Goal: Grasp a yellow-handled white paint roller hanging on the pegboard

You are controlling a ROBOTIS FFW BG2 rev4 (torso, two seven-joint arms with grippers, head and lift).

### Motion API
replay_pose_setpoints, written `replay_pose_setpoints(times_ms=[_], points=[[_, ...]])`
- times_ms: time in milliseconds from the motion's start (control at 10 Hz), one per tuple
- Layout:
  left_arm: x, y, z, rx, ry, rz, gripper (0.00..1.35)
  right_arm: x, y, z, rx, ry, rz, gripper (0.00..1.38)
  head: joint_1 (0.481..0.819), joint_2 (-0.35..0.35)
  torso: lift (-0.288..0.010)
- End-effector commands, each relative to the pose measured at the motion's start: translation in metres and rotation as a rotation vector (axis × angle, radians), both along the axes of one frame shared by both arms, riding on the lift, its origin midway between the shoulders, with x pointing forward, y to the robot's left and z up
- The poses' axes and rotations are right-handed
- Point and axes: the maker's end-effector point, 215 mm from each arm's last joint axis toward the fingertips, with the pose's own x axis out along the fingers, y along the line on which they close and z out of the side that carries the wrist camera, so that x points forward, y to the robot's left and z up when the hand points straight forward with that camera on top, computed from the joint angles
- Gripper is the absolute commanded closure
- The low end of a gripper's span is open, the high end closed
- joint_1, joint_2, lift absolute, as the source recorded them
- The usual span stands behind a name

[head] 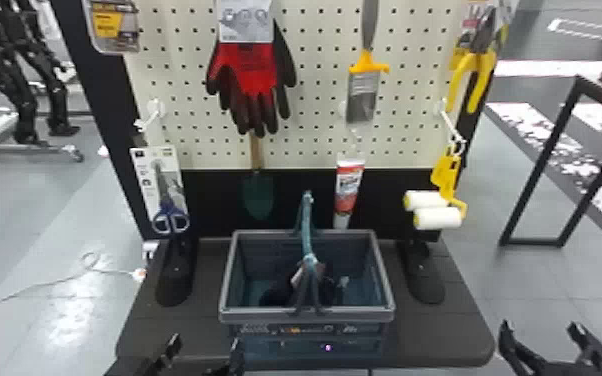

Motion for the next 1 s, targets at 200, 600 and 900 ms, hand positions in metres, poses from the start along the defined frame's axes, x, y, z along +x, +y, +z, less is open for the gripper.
replay_pose_setpoints(times_ms=[200, 600, 900], points=[[0.001, -0.001, 0.001, 0.010, -0.001, -0.014, 0.14, -0.001, -0.002, 0.002, 0.010, -0.005, -0.006, 0.27, 0.549, 0.000, -0.100], [0.001, -0.002, 0.000, -0.002, 0.001, -0.006, 0.14, 0.005, -0.003, 0.005, 0.014, -0.002, -0.008, 0.26, 0.549, 0.000, -0.100], [0.001, -0.002, 0.000, 0.000, 0.003, -0.006, 0.14, 0.038, 0.009, 0.027, 0.007, 0.018, 0.073, 0.23, 0.549, 0.000, -0.100]])
